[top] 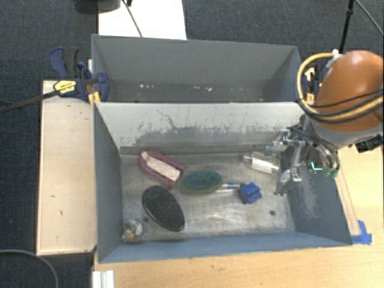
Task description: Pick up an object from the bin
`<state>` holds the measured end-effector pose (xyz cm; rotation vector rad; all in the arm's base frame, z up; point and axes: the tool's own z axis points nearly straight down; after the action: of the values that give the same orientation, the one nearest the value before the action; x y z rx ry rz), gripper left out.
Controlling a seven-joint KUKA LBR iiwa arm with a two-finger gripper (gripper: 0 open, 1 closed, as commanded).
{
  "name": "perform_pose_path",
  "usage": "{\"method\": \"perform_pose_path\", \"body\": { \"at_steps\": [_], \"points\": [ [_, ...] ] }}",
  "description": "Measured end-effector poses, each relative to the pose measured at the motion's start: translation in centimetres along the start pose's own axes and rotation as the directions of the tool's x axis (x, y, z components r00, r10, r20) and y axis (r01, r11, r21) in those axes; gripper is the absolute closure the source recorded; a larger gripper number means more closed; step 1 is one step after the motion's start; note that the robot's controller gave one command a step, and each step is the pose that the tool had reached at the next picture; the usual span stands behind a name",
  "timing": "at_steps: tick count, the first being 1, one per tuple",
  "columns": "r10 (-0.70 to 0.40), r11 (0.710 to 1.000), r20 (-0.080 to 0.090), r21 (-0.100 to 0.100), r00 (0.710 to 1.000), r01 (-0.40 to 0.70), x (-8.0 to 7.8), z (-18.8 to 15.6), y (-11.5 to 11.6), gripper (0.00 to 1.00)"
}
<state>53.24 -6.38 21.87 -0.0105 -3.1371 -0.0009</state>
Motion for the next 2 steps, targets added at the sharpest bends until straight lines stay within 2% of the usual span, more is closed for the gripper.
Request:
{"method": "perform_pose_path", "body": {
  "at_steps": [1, 2],
  "points": [
    [0.157, 0.988, -0.007, -0.001, 0.988, -0.157, -2.54, 13.05, 2.10, 0.00],
    [0.153, 0.988, -0.003, -0.001, 0.988, -0.153, -2.67, 12.68, 2.10, 1.00]
  ]
}}
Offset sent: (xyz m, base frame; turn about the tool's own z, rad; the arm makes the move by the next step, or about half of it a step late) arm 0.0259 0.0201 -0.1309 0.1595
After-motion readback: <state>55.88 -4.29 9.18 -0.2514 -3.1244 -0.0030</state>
